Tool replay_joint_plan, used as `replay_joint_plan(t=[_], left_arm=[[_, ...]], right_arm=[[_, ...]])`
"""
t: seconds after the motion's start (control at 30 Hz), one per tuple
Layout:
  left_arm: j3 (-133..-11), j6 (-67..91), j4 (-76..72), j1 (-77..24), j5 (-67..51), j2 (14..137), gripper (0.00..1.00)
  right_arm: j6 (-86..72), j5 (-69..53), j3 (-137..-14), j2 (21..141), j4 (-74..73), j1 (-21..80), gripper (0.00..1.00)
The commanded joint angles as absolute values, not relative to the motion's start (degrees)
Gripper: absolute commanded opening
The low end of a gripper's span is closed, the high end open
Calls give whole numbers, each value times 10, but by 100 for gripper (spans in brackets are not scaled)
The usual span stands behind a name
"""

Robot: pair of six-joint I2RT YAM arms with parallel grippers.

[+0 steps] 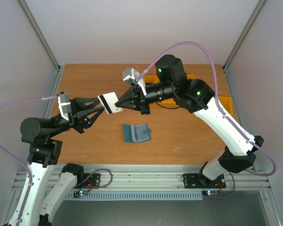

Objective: Take the credit cards out of the card holder

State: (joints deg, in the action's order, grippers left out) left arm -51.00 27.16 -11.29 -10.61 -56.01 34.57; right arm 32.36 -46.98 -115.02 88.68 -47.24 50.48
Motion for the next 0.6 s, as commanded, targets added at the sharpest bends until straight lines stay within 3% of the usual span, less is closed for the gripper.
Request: replay_joint_plan(t=[0.0,0.03,0.13,0.2,0.27,0.47,0.57], left_arm=[[-506,253,-96,-105,-509,339,81],[-502,253,-92,-105,-496,338,97],[-487,255,-73,-102,-428,329,99],[-475,251,-47,-99,-374,324,99],[-461,241,-23,-96,-327,322,99],[-412,201,43,-84,-229,323,99],[-378,198,47,-74,-226,326,99]], right_arm=[[369,-365,-1157,856,-493,509,1],[385,-319,-1157,851,-504,509,1],[480,-124,-1145,836,-530,523,1],[588,61,-1091,808,-487,546,1],[717,168,-1014,776,-396,561,1],[1168,246,-754,697,-18,569,1],[1270,272,-710,714,109,566,1]])
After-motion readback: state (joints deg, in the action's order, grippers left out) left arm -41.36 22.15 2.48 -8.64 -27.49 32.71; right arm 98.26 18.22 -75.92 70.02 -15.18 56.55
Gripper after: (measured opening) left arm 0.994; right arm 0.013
